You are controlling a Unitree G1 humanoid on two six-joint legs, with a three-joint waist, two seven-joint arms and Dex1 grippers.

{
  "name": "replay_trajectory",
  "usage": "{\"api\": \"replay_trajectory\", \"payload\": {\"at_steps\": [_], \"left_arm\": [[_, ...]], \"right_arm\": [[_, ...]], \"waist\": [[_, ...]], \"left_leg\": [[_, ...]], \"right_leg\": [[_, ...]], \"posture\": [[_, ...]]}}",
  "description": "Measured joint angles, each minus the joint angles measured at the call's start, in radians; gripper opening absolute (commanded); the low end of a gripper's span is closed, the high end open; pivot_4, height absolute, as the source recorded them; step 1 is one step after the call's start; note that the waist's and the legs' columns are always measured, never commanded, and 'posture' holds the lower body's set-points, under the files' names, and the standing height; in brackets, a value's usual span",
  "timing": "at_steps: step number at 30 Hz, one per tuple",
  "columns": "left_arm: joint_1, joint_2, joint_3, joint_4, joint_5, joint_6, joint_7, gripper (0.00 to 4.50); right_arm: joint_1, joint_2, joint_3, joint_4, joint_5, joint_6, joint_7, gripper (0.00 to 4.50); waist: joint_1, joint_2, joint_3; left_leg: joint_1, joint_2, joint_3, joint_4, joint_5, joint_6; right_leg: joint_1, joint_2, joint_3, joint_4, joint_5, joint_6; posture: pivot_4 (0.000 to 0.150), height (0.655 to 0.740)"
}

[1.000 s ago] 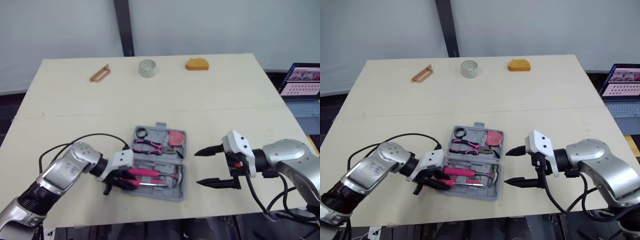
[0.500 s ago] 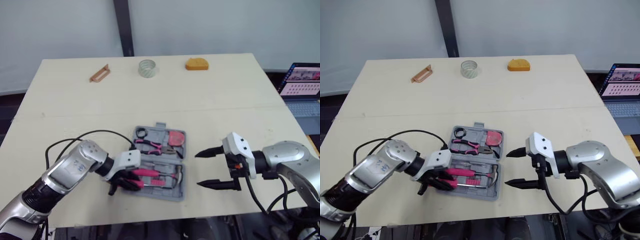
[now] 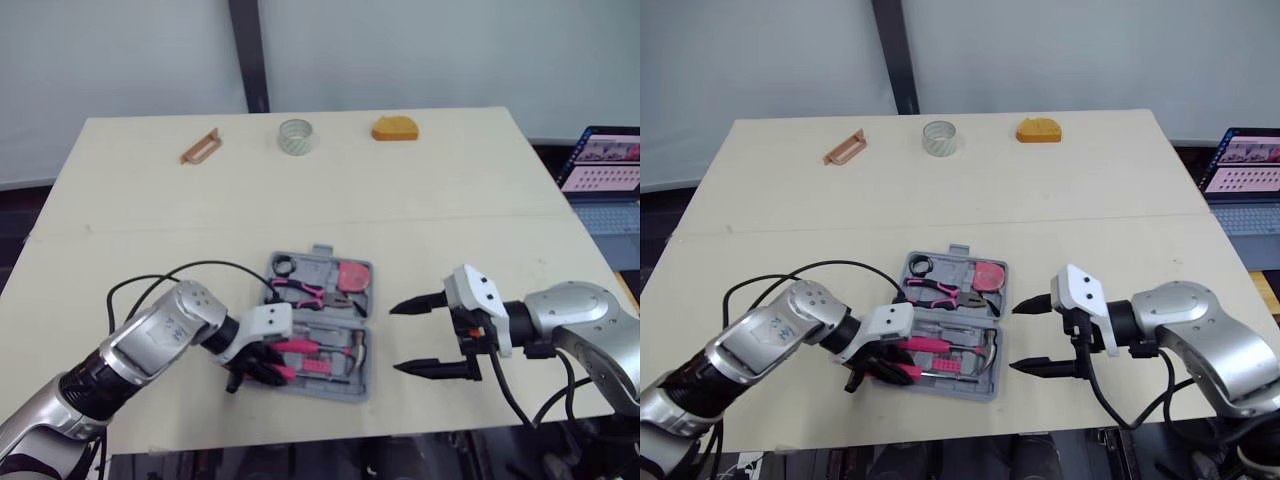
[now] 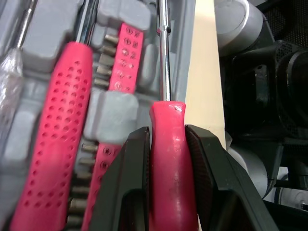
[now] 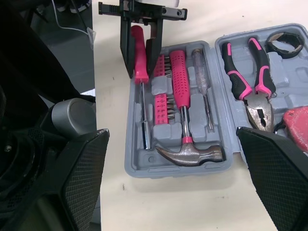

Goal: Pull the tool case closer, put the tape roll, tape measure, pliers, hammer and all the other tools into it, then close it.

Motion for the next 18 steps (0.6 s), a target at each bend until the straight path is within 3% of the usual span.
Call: {"api": "replay_trajectory", "payload": {"at_steps": [18], "left_arm": [[-0.016,-0.022,-0.042,-0.001,0.005,0.011,0.031,0.64]], "right_arm": [[0.029,-0.022,0.000,-0.005,0.000,0.016,0.003,4.50]], "waist": [[0.000,0.000,0.000]], "left_leg": [[-0.001,0.000,-0.001,0.001,0.000,0.000]], "right_leg": [[0.000,0.000,0.000,0.001,0.000,0.000]], "posture": [[0.150,0.7400]]}}
